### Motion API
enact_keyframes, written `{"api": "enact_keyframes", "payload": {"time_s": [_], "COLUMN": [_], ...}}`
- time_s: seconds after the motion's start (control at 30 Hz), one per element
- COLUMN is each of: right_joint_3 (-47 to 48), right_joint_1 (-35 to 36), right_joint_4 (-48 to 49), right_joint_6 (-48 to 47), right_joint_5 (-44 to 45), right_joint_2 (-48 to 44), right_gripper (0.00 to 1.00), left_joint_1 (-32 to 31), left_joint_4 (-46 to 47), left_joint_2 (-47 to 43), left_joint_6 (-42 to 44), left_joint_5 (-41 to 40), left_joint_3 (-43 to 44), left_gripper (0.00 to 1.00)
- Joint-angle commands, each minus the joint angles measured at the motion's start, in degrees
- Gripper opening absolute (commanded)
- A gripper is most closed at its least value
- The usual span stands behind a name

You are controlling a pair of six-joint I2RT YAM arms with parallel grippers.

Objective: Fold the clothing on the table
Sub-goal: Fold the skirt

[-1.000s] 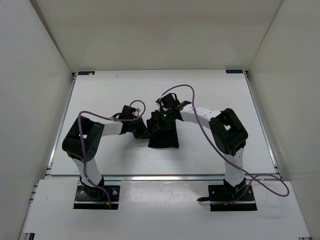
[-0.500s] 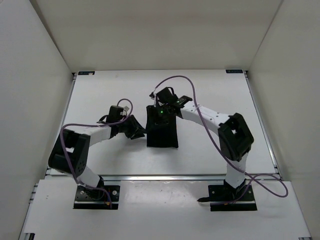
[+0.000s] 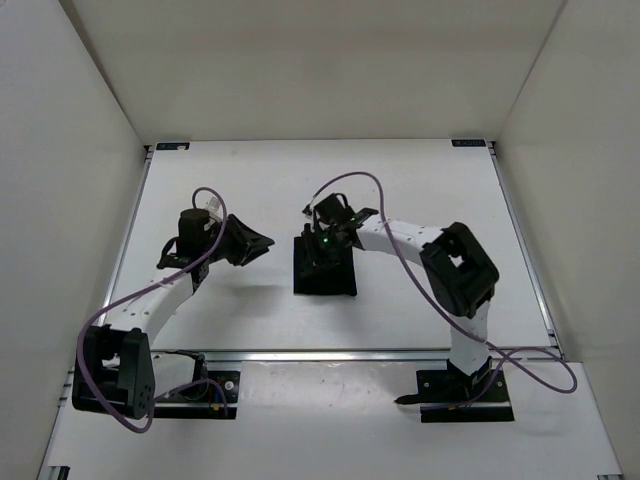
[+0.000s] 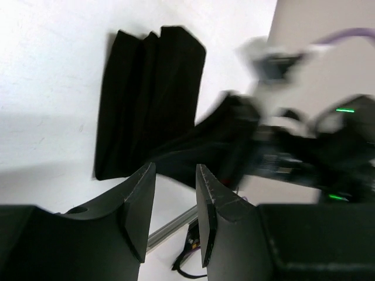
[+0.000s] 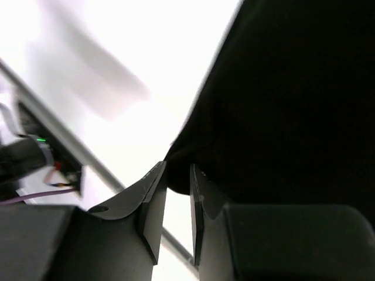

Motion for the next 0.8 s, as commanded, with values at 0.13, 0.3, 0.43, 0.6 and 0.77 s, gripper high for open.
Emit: {"api": "enact_keyframes", "payload": {"time_s": [0.13,0.3,0.43,0.6,0.77], "right_joint_3": [0.5,9.28,8.53,-5.0,-7.49], "right_joint_1": [3.0,3.26,0.72,-7.62,-11.16], "right_joint_4": [0.94,-6.95,-10.31,-4.43,-7.75], "right_joint_6": [1.94,-2.61,-2.37,1.59,-2.26], "right_joint_5": [1.27,4.17,7.7,2.26,6.26], "right_joint_2": [5.75,4.26,-4.6,-19.7,-25.44], "right_gripper": [0.22,0.31,0.4,0.53,0.58], "left_joint_1": [1.52,1.79,2.31,1.78,0.38], "left_joint_4": [-1.15,-2.47,-4.31,-4.49,-7.73], "left_joint_2": [-3.67,-4.11,-5.33,-5.78,-3.93], "left_joint_6": [-1.3,-0.33,0.28,0.29,3.44], "left_joint_5": [1.07,2.21,1.78,1.6,3.27], "left_joint_3": [1.63,1.63,2.85,2.16,4.44], "left_gripper": [0.44,0.45,0.46,0.49,0.62]}}
